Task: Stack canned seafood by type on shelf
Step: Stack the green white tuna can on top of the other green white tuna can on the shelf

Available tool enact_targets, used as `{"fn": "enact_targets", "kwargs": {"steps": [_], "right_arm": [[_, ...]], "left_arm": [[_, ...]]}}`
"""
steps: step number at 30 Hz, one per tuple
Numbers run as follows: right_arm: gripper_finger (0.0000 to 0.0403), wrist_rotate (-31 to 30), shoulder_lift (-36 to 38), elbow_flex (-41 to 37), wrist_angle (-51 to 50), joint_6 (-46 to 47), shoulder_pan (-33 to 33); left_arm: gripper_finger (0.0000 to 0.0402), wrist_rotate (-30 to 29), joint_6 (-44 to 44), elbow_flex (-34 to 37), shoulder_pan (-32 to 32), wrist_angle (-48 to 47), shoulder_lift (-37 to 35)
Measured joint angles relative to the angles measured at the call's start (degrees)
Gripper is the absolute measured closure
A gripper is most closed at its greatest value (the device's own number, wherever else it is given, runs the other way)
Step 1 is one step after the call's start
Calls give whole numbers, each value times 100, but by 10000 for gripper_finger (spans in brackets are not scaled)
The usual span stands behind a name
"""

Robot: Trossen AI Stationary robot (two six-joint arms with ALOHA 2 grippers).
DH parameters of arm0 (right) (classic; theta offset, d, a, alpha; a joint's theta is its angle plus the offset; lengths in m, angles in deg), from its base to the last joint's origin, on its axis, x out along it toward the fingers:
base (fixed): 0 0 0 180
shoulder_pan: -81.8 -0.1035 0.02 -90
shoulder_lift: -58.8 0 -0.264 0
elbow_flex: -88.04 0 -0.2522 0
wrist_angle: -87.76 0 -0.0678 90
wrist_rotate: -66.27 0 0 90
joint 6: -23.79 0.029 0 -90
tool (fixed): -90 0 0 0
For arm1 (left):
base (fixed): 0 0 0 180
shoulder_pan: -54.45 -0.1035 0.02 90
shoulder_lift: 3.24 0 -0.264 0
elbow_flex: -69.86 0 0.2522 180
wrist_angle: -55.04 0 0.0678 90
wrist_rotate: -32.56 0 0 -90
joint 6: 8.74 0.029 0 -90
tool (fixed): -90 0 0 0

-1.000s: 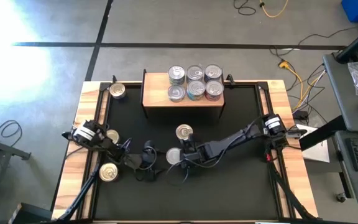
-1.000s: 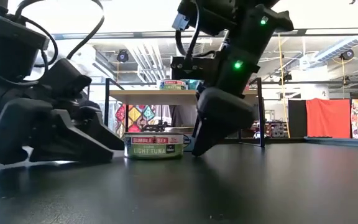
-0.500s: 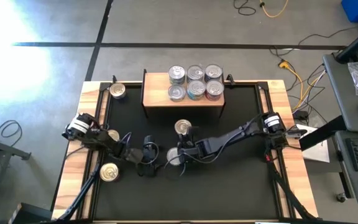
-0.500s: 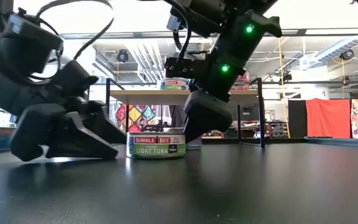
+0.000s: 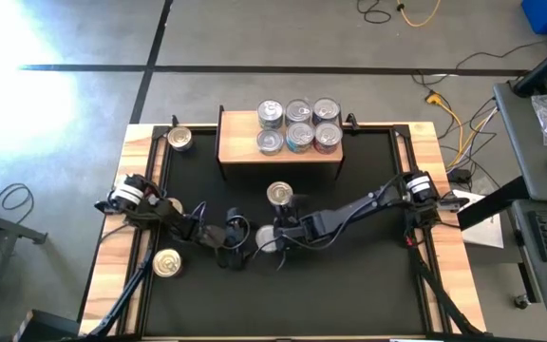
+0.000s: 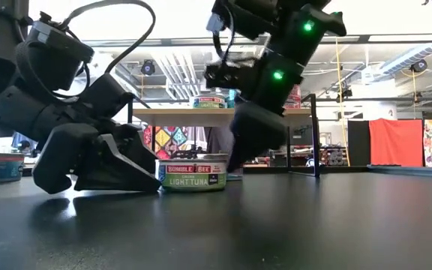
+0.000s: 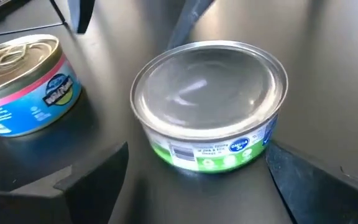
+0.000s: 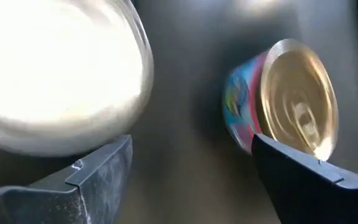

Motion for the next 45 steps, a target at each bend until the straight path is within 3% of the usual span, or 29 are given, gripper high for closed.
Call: {"fn": "enact_targets", "kwargs": {"steps": [4, 13, 23, 26, 33, 45], "right_arm": [[92, 57, -8, -1, 696, -158, -5], [105, 272, -12, -2, 607, -117, -52], [86, 294, 278, 64, -1245, 979, -200], [79, 392, 242, 42, -884, 1065, -239], [76, 1387, -131, -10, 377, 742, -254], [101, 1426, -296, 44, 550, 576, -285]], "left_arm": [[33, 70, -129, -149, 12, -73, 11], [32, 368, -297, -323, 68, -129, 26], [29, 297, -902, -355, 57, -491, -2], [23, 326, -903, -435, 57, -550, 17], [17, 335, -821, -700, 66, -539, 282], [11, 381, -710, -766, 55, 619, 789]]}}
